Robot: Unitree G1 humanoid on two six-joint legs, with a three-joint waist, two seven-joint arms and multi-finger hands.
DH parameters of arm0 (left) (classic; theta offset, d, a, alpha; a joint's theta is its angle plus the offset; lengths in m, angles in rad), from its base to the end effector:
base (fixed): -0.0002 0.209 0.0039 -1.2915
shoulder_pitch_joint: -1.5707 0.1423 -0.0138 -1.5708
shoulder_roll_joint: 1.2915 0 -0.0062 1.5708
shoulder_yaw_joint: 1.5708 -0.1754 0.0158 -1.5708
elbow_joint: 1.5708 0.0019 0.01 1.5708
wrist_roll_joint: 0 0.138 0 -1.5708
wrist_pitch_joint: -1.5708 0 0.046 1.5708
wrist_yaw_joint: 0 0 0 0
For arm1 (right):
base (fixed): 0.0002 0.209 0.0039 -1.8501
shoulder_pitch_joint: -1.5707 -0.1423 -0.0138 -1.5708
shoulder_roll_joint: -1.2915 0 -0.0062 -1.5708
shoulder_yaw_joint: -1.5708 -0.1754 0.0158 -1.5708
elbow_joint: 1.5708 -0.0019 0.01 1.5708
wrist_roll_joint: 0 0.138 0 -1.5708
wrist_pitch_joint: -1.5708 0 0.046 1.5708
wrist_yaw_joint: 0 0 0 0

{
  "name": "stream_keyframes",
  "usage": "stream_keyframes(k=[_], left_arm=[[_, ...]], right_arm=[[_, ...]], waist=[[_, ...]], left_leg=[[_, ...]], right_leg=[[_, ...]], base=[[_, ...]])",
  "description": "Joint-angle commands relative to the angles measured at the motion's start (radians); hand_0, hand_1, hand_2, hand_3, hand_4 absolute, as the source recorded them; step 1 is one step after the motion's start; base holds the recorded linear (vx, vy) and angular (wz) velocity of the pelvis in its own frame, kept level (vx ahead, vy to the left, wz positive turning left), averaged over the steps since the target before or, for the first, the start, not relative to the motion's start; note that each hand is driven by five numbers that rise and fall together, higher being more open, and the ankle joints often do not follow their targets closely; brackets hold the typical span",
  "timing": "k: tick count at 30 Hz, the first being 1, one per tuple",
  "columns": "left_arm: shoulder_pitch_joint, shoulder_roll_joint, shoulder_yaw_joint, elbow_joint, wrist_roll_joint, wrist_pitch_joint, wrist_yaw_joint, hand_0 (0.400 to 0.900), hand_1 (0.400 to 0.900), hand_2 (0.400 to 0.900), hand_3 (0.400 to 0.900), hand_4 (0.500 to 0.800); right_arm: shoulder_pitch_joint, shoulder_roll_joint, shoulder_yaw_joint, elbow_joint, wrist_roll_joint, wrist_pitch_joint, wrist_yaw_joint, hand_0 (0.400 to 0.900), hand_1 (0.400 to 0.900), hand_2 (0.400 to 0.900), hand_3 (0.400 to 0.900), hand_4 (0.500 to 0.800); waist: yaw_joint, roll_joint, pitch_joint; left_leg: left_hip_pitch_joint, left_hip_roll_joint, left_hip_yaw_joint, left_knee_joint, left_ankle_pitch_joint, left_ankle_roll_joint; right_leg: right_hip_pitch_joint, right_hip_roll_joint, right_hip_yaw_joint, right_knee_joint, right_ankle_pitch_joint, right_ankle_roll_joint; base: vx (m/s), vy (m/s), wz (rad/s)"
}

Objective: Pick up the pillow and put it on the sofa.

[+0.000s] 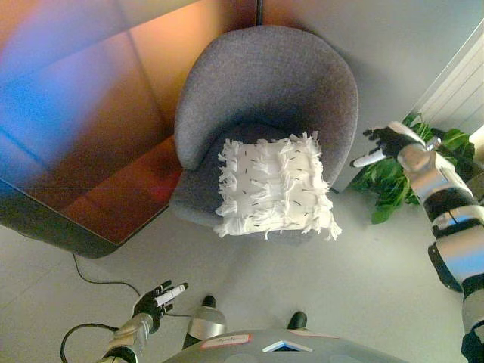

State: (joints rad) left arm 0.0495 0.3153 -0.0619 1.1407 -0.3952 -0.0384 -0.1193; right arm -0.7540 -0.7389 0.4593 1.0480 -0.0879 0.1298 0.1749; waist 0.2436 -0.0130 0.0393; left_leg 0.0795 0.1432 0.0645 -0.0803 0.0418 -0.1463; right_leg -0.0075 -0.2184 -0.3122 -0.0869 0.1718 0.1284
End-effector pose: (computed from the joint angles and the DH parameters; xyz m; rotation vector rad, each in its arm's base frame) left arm 0.0709 0.2523 -0.0966 -0.0931 1.0907 0.2517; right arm 0.2955 -0.3055 0.1028 -0.9458 0.5930 -0.0230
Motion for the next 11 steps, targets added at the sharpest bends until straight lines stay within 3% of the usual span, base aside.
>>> stream_keyframes(k=[1, 11], left_arm=[[-0.067, 0.082, -0.055, 0.072, 0.046, 0.010, 0.001, 0.900, 0.900, 0.900, 0.900, 0.800], [-0.100, 0.062, -0.046, 0.136, 0.072, 0.084, 0.011, 0.900, 0.900, 0.900, 0.900, 0.800]], right_arm=[[0.035, -0.027, -0.053, -0.017, 0.107, -0.009, -0.015, 0.900, 0.900, 0.900, 0.900, 0.800], [0.412, 0.158, -0.242, 0.053, 0.222, -0.084, -0.061, 0.900, 0.900, 0.900, 0.900, 0.800]], waist=[[-0.029, -0.037, -0.024], [-0.103, -0.036, -0.037]], left_leg=[[0.012, 0.012, -0.026, 0.010, -0.042, 0.013], [0.039, 0.001, 0.022, -0.002, -0.062, 0.029]], right_leg=[[0.103, -0.091, 0.016, 0.014, -0.069, 0.105], [0.096, -0.079, 0.066, 0.005, -0.062, 0.112]], base=[[-0.01, -0.005, -0.16], [0.01, 0.008, -0.10]])
